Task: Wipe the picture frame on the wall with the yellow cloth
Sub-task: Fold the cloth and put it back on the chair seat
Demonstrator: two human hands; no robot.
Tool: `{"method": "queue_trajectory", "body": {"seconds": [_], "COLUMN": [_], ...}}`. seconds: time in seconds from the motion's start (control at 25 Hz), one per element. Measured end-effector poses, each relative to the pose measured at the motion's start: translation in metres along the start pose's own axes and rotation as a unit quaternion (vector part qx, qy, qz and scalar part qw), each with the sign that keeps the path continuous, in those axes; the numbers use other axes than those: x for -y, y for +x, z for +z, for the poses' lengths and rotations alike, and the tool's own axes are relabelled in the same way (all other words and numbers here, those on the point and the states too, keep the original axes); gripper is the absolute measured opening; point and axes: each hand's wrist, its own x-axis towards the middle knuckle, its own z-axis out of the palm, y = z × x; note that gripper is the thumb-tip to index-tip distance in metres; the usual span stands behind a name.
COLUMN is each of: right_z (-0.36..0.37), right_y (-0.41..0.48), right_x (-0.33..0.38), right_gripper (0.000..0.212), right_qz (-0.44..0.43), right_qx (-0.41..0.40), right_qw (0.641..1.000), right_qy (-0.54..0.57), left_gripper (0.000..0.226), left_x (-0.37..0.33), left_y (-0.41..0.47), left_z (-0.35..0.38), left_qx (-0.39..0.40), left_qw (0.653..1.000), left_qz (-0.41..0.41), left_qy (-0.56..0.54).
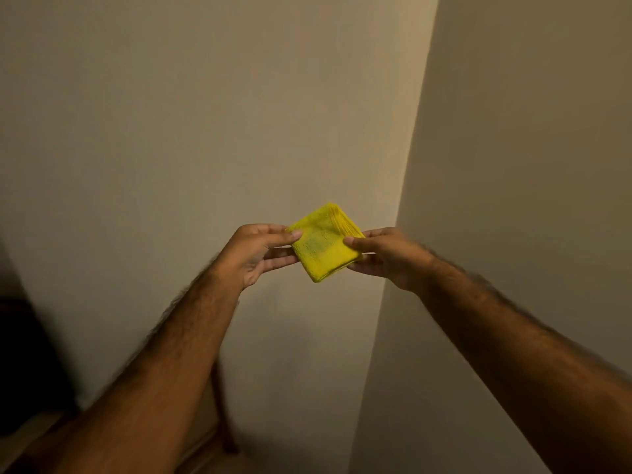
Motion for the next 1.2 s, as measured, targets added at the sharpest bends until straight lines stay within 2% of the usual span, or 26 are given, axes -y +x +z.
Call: {"method": "queue_trajectory", "body": {"seconds": [0.16,0.4,0.6,0.72,0.88,1.0,1.04,1.2], "right_z": [0.048,0.120,0.161,0.174,0.183,0.192,0.196,0.209], "right_y": [0.044,0.097,0.115,0.110,0.092,0.079,0.077,0.070], "right_x": [-0.098,-0.279,-0.433,-0.516,-0.622,-0.710,-0.732,-0.789], "right_gripper": [0.045,0.029,0.034,0.034,0.016,0.016,0.017,0.048], "right_qz": [0.091,0.256,0.339,0.378,0.439,0.466,0.467,0.432], "right_qx": [0.057,0.147,0.133,0.112,0.097,0.072,0.073,0.090], "right_qw": [0.994,0.955,0.931,0.916,0.887,0.870,0.867,0.862], "right_qy": [0.002,-0.019,-0.035,-0.069,-0.104,-0.143,-0.160,-0.250], "left_gripper": [0.041,0.035,0.023,0.027,0.027,0.021,0.018,0.012], "left_x": [0.090,0.251,0.387,0.463,0.563,0.640,0.663,0.724], "left_y": [-0.007,-0.026,-0.050,-0.071,-0.095,-0.115,-0.121,-0.139], "left_z": [-0.079,-0.189,-0.251,-0.271,-0.288,-0.301,-0.304,-0.310], "left_qx": [-0.080,-0.164,-0.189,-0.213,-0.255,-0.288,-0.290,-0.304], "left_qw": [0.995,0.969,0.941,0.919,0.885,0.848,0.839,0.813], "left_qz": [-0.058,-0.179,-0.281,-0.331,-0.390,-0.443,-0.455,-0.478], "left_qy": [0.020,0.036,0.011,0.011,0.017,0.050,0.073,0.134]}}
